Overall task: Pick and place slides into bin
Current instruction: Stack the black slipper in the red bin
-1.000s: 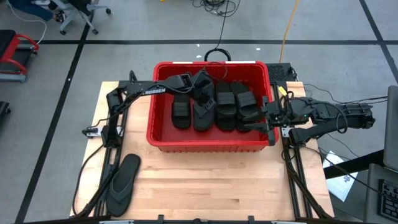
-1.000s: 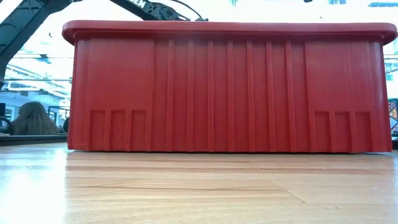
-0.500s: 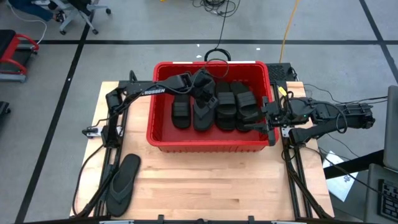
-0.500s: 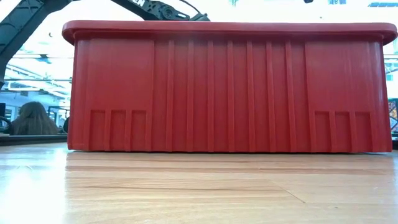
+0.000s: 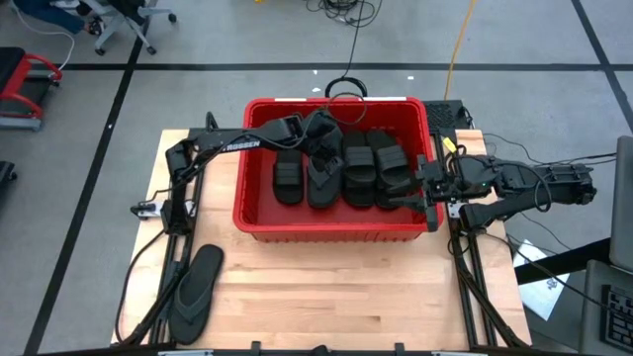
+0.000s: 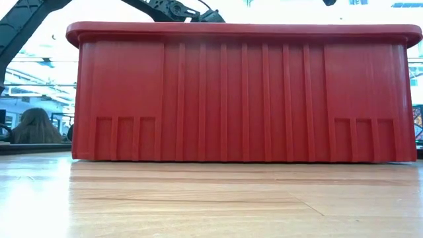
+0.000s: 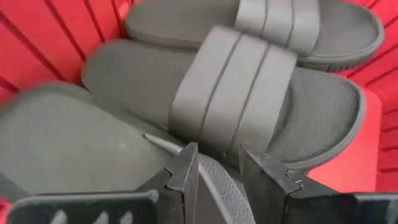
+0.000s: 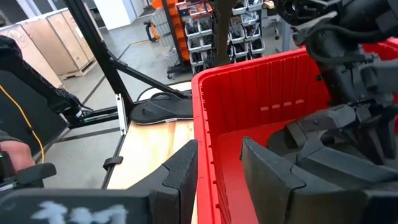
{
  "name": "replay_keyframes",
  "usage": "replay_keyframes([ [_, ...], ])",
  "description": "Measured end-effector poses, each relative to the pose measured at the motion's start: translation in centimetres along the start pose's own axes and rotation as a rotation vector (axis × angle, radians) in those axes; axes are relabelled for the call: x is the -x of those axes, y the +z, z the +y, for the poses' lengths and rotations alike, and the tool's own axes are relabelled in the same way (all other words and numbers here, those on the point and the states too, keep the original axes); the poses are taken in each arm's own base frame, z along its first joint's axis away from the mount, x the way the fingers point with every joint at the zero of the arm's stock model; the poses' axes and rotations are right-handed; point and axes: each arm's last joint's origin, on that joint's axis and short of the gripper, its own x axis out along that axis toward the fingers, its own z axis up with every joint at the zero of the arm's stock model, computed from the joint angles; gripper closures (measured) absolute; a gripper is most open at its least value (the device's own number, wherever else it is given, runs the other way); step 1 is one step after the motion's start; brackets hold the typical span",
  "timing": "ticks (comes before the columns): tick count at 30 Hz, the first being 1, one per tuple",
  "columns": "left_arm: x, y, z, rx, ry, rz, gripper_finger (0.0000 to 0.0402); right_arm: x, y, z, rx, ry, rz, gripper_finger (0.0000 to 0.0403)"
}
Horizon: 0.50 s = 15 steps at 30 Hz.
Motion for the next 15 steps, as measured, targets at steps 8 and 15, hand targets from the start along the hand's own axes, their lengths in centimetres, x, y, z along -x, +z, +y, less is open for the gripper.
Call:
replay_keyframes([
  [8,1.5,0.7,-0.2,-0.086,0.036,-0.047,0.0288,0.0,0.0,0.0,-0.031,0.0,0.0,0.0289],
  [15,1.6,0.5,-0.2,-0.096,0.039,-0.031,0.0288,0.0,0.0,0.0,-0.043,-0.002,0.004,0.0289],
])
